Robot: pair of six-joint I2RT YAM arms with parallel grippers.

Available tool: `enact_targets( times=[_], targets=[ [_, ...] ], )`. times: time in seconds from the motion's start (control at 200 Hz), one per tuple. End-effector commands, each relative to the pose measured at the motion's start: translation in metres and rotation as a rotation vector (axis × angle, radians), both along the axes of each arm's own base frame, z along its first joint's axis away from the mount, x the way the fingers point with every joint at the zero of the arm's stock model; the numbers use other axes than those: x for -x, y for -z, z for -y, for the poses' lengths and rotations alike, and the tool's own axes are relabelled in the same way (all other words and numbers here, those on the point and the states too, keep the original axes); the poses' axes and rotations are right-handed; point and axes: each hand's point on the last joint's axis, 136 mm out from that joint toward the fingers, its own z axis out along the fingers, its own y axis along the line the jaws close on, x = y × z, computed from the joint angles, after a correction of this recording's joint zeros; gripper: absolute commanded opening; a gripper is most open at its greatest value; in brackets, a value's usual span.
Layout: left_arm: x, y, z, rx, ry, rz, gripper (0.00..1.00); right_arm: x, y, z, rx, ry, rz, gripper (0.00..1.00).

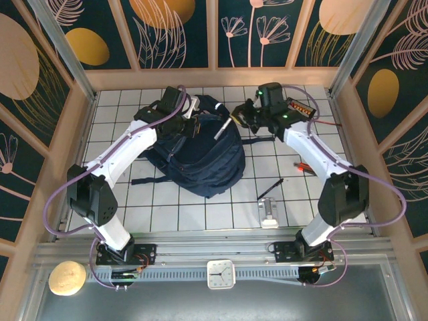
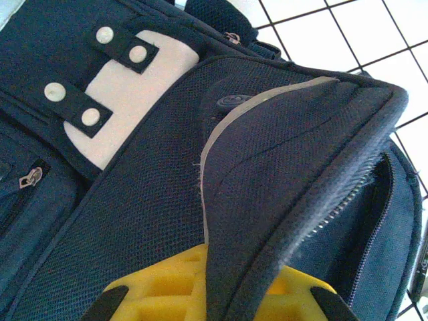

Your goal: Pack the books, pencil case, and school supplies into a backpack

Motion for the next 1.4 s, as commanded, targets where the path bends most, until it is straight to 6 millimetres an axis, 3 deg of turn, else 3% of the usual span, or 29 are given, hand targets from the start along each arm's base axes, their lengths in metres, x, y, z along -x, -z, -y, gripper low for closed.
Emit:
enact_targets(
  times=[0.0, 0.175, 0.355, 0.5, 0.666, 0.916, 1.151, 1.396],
  targets=[
    [-0.009, -0.043, 0.011, 0.107, -0.001, 0.083, 0.0, -0.015, -0.017, -0.025, -0.062, -0.002, 0.052, 0.08],
    [-0.011, -0.048, 0.01, 0.119, -0.023, 0.093, 0.0, -0.021, 0.013, -0.046, -0.07, 0.005, -0.029, 0.08],
    [-0.014, -0.051, 0.01, 0.13, -0.036, 0.098, 0.0, -0.023, 0.031, -0.067, -0.089, 0.013, -0.087, 0.08],
    [-0.019, -0.047, 0.004, 0.106, -0.084, 0.093, 0.0, -0.003, 0.042, -0.097, -0.059, -0.037, -0.13, 0.09],
    [-0.024, -0.036, -0.001, 0.084, -0.14, 0.062, 0.0, 0.012, 0.055, -0.101, -0.029, -0.019, -0.169, 0.09],
    [-0.024, -0.036, 0.0, 0.095, -0.142, 0.057, 0.0, 0.014, 0.056, -0.106, -0.029, -0.031, -0.168, 0.1],
    [-0.022, -0.033, -0.002, 0.081, -0.145, 0.049, 0.0, 0.021, 0.048, -0.089, 0.02, 0.015, -0.139, 0.1],
    [-0.019, -0.028, 0.005, 0.109, -0.109, 0.037, 0.0, 0.018, 0.031, -0.033, 0.037, 0.138, -0.032, 0.1]
  ],
)
